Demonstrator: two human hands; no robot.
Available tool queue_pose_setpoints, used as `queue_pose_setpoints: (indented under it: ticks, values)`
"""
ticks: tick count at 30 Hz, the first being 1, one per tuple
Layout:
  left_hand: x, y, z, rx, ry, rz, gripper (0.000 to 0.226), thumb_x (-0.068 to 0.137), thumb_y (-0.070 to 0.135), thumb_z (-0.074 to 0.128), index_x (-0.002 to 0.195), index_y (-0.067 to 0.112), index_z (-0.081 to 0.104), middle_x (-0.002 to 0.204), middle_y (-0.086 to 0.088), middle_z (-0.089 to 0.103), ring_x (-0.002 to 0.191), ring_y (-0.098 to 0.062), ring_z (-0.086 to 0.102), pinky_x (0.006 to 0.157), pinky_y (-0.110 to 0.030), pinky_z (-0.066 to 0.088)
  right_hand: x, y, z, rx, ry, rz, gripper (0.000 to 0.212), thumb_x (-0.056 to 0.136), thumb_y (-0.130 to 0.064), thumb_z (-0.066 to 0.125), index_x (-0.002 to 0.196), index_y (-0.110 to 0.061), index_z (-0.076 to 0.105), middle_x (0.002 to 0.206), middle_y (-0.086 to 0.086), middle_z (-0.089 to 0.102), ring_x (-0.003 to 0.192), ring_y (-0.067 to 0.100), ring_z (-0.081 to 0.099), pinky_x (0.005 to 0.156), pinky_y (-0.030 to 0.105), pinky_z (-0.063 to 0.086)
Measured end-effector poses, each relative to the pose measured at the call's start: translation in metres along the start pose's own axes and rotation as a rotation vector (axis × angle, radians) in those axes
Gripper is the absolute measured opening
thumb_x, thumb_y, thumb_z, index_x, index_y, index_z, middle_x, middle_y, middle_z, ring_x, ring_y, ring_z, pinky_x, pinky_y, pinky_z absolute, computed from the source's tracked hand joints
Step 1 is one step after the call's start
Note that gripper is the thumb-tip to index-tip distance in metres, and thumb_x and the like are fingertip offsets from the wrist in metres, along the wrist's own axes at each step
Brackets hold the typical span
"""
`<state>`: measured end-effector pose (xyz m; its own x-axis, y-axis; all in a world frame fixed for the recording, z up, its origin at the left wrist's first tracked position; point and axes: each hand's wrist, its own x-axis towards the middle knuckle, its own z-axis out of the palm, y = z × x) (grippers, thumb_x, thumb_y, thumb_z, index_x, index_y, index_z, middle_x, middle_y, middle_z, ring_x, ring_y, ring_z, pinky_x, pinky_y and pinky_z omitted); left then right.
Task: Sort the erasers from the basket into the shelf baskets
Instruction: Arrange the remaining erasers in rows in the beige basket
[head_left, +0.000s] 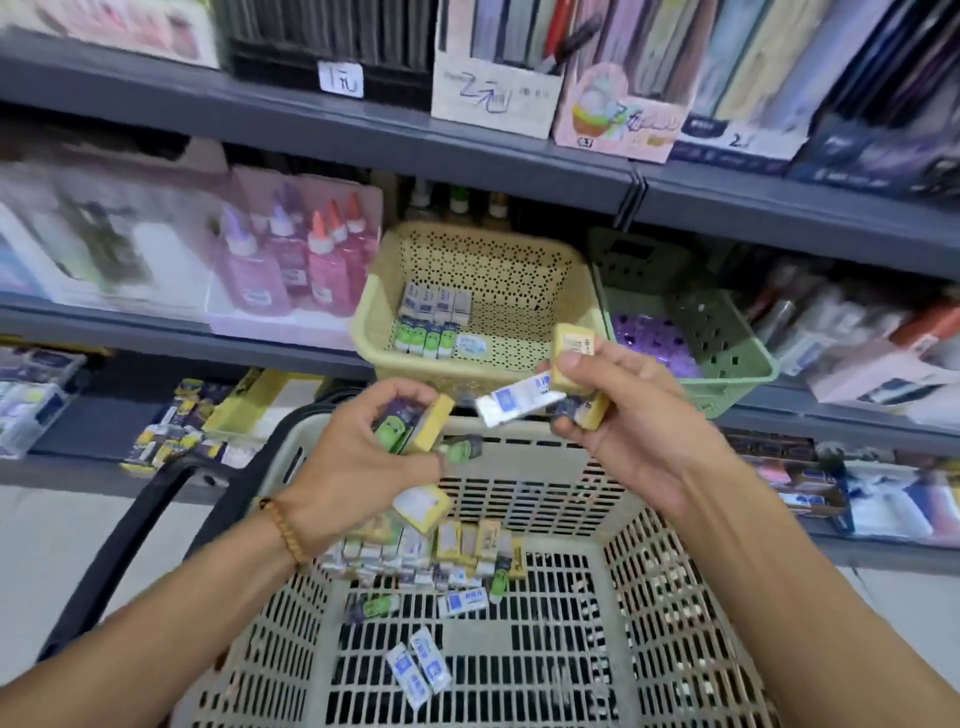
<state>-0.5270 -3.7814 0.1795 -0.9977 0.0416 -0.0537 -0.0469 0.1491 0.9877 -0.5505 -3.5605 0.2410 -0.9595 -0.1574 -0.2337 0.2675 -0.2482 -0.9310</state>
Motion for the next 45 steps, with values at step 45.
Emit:
queue_pose_setpoints:
  ticks: [45]
  values:
    - [0.046, 0.037, -0.038, -0.224, 0.087, -0.011, 0.043, 0.067, 0.000, 0.079, 0.093, 0.032, 0.066, 0.087, 0.006, 0.072, 0.057, -0.002, 0.059, 0.059, -0.011, 0.048, 0.203, 0.007, -0.004, -0.949, 0.094, 0.254, 0.006, 0.099, -0.023, 0.057, 0.103, -0.024, 0.061, 0.091, 0.008, 0.065, 0.070, 0.014, 0.057, 0.050, 0.022, 0.046]
